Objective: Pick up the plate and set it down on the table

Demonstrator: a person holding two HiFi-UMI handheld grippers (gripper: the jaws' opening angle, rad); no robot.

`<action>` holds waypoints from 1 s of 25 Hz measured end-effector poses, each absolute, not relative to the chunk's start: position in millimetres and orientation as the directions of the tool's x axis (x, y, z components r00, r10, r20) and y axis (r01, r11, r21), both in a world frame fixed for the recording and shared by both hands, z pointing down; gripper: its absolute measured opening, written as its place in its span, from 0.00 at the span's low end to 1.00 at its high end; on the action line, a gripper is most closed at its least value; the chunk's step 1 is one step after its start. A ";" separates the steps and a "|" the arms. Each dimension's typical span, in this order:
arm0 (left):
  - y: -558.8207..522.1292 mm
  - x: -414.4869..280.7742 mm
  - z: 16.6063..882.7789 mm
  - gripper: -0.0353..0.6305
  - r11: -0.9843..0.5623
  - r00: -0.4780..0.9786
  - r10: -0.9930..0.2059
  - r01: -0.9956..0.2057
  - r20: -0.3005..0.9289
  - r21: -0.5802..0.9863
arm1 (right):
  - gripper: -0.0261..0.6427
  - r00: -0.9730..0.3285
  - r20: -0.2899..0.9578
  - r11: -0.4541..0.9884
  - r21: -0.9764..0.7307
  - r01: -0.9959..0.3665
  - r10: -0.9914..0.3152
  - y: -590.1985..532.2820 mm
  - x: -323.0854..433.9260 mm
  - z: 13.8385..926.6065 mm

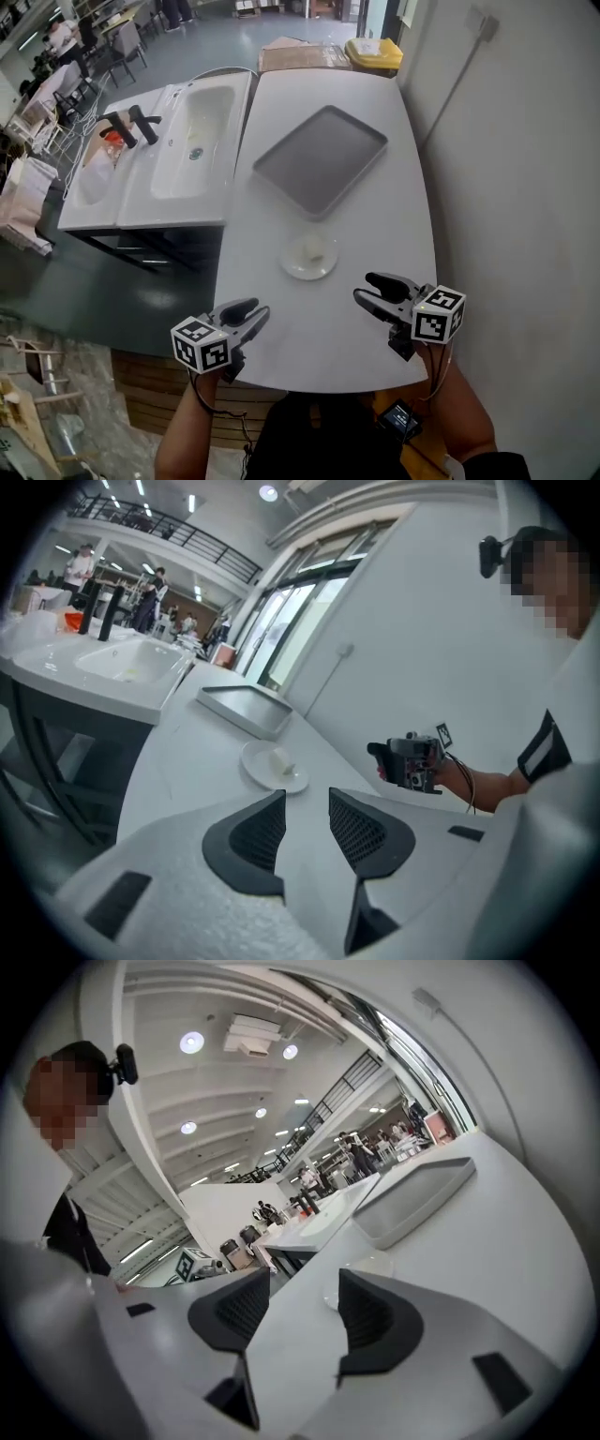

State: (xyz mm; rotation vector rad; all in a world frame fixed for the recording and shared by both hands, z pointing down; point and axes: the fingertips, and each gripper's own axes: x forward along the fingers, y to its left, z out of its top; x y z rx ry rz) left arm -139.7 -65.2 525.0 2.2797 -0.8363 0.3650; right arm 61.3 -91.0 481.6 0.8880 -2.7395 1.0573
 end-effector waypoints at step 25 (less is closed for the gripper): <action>-211.9 -104.5 630.9 0.25 -0.305 0.570 -0.280 -0.816 0.773 0.491 | 0.28 -0.859 0.509 0.245 -0.828 -0.505 -0.052 -219.2 14.6 627.0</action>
